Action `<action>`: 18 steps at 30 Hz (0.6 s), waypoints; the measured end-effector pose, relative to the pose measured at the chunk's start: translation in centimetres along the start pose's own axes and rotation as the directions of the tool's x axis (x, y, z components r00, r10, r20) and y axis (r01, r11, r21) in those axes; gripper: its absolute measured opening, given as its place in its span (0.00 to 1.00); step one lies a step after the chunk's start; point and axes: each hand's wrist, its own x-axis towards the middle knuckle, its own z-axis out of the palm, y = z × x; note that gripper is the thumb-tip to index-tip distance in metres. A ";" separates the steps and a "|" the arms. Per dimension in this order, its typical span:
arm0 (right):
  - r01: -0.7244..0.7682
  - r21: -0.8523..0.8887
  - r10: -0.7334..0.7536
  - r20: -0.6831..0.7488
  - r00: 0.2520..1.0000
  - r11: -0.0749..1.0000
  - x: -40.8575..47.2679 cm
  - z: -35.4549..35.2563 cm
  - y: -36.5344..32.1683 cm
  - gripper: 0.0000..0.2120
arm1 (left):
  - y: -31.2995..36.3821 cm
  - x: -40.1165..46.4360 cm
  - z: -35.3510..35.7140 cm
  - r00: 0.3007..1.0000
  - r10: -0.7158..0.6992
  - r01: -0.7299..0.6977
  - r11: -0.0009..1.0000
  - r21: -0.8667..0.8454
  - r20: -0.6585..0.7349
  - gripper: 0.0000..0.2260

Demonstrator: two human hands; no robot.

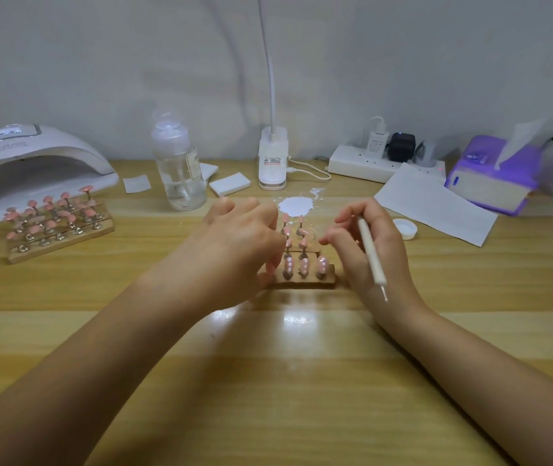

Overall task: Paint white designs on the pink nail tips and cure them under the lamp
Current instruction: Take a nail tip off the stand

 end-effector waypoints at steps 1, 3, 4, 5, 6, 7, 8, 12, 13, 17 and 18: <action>-0.015 0.010 0.015 -0.025 1.000 1.000 0.1 -0.2 0.1 0.04 | 0.1 0.0 0.0 1.000 0.001 -0.001 1.000 0.002 0.005 0.01; -0.043 0.027 0.044 -0.051 0.998 0.999 0.4 -0.4 0.4 0.06 | 0.2 0.0 0.1 1.000 0.004 -0.004 1.000 0.009 0.012 0.03; -0.060 0.042 0.062 -0.055 0.997 0.997 0.4 -0.5 0.5 0.07 | 0.2 0.0 0.2 1.000 0.001 -0.001 1.000 0.006 0.017 0.03; -0.083 0.057 0.086 -0.056 0.995 0.995 0.5 -0.4 0.6 0.08 | 0.1 0.1 0.1 1.000 -0.002 0.002 1.000 -0.004 0.021 0.03; -0.107 0.068 0.111 -0.054 0.992 0.992 0.5 -0.4 0.6 0.08 | 0.1 0.1 0.1 1.000 -0.005 0.006 1.000 -0.016 0.024 0.02; -0.129 0.071 0.133 -0.051 0.990 0.989 0.5 -0.4 0.6 0.08 | 0.1 0.2 0.0 1.000 -0.008 0.009 1.000 -0.028 0.022 0.02; -0.147 0.068 0.150 -0.046 0.988 0.987 0.5 -0.3 0.7 0.09 | 0.1 0.2 0.0 1.000 -0.010 0.011 0.999 -0.034 0.021 0.02; -0.179 0.043 0.182 -0.054 0.982 0.983 0.4 -0.4 0.7 0.11 | 0.1 0.1 0.0 1.000 -0.008 0.008 0.999 -0.053 0.013 0.02; -0.182 0.033 0.184 -0.057 0.981 0.983 0.4 -0.4 0.7 0.11 | 0.1 0.0 -0.1 1.000 -0.006 0.007 0.998 -0.062 0.020 0.02; -0.182 -0.054 0.179 -0.055 0.982 0.982 0.5 -0.3 0.9 0.12 | -0.2 -0.1 -0.2 0.999 0.005 -0.002 0.997 -0.075 0.040 0.06; -0.181 -0.070 0.177 -0.056 0.983 0.981 0.5 -0.3 0.9 0.13 | -0.2 -0.1 -0.2 0.999 0.010 -0.007 0.997 -0.080 0.033 0.07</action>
